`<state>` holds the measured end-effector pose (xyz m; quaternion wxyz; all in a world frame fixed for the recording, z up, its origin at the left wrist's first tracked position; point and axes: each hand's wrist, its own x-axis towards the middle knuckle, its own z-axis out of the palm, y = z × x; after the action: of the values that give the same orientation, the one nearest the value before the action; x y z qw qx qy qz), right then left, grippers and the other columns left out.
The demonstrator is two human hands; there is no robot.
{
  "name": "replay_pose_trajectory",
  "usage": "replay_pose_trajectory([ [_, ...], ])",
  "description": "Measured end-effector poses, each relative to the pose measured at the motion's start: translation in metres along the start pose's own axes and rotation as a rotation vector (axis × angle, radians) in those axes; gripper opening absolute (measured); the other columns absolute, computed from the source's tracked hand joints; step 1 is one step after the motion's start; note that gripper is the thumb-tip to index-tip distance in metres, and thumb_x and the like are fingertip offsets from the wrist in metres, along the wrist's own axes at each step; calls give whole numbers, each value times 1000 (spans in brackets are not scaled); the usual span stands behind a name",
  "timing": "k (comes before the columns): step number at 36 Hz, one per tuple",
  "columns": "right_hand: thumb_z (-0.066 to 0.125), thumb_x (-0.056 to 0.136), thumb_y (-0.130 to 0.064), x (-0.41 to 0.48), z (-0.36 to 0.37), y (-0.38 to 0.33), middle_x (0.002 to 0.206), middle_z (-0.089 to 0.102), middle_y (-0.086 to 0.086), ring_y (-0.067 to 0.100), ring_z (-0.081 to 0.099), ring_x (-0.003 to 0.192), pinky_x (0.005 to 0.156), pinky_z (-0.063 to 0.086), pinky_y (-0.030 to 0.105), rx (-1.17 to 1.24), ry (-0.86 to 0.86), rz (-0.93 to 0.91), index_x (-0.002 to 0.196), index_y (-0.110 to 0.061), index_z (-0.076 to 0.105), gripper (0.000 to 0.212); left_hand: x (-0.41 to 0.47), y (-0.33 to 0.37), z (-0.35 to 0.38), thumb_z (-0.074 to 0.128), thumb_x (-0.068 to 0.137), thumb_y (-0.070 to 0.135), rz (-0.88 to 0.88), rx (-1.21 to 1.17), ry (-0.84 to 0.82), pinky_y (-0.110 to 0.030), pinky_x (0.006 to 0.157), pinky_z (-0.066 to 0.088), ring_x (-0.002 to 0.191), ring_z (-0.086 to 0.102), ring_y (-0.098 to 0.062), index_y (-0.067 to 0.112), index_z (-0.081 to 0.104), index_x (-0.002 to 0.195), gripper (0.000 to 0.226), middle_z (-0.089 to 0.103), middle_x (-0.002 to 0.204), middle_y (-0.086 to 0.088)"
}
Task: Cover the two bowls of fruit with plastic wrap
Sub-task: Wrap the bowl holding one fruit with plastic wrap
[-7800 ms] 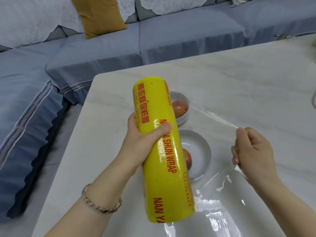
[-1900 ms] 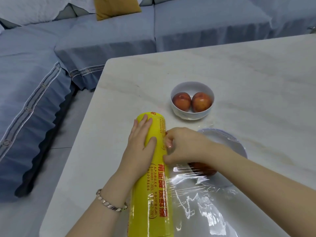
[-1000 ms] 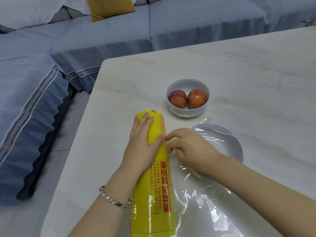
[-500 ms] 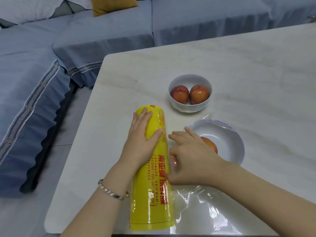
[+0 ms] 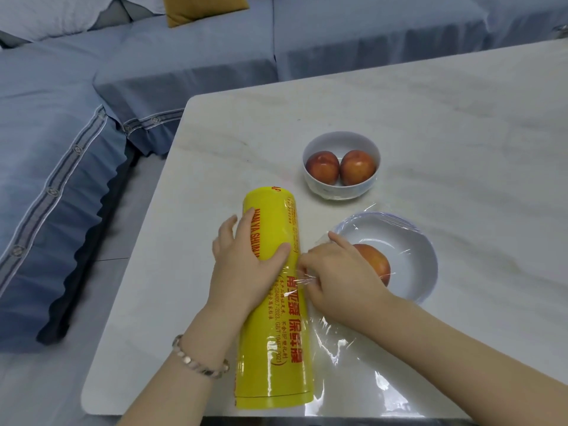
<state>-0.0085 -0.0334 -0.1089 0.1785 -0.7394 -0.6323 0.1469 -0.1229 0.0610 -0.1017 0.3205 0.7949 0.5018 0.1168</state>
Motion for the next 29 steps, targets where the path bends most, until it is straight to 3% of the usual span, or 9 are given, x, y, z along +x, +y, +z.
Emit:
replay_pose_trajectory([
  [2,9,67,-37,-3,0,3,89,64,5,22,54,98,113,8,29,16,-8,-26,86,-18,67,63,-10,-1,0,58,79,57,-89,-48,-101,-38,98,38,125,40,-21,45,2,145,87,33,144,-2],
  [3,11,66,-37,-3,1,4,86,65,6,24,56,94,111,15,33,46,-4,-33,80,-18,69,63,-14,0,0,57,79,58,-126,-120,-135,-35,93,41,117,47,-19,48,-1,144,88,38,142,0],
  [5,25,70,-29,-3,4,6,77,64,7,29,59,81,97,39,44,106,69,-98,65,-17,71,47,-17,0,0,55,82,55,-158,-221,-151,-30,87,41,107,50,-13,48,-2,144,85,41,143,4],
  [7,35,67,-18,-4,4,5,70,61,4,28,61,71,79,51,45,118,152,-185,54,-17,68,35,-16,0,3,54,84,52,-159,-247,-149,-28,84,38,103,48,-12,47,-2,144,82,43,143,5],
  [9,36,63,-15,-5,3,6,70,61,2,23,59,72,76,52,37,136,158,-258,50,-17,65,32,-16,3,5,53,87,49,-163,-252,-157,-27,82,36,97,47,-11,47,-4,144,81,45,141,3],
  [13,37,63,-11,-7,1,12,73,63,2,9,43,78,74,32,15,214,126,-322,54,-15,65,29,-17,6,7,52,89,47,-157,-237,-149,-28,80,37,91,48,-12,46,-6,144,80,49,136,0],
  [17,39,62,-8,-9,0,16,72,63,2,10,44,77,75,30,15,218,138,-390,56,-12,65,27,-17,5,8,50,88,51,-162,-208,-144,-29,81,39,92,48,-15,48,-7,143,79,49,134,-2],
  [26,41,61,2,-17,3,16,69,62,3,15,51,75,71,43,24,366,281,-472,52,-8,61,24,-15,2,12,49,87,55,-169,-193,-136,-32,83,43,94,50,-18,53,-9,140,79,47,132,-6],
  [29,43,62,5,-19,6,16,75,56,-5,15,53,75,72,43,22,414,333,-483,51,-7,60,24,-14,2,13,48,86,57,-182,-186,-138,-33,82,42,95,52,-19,54,-9,140,79,48,130,-6],
])
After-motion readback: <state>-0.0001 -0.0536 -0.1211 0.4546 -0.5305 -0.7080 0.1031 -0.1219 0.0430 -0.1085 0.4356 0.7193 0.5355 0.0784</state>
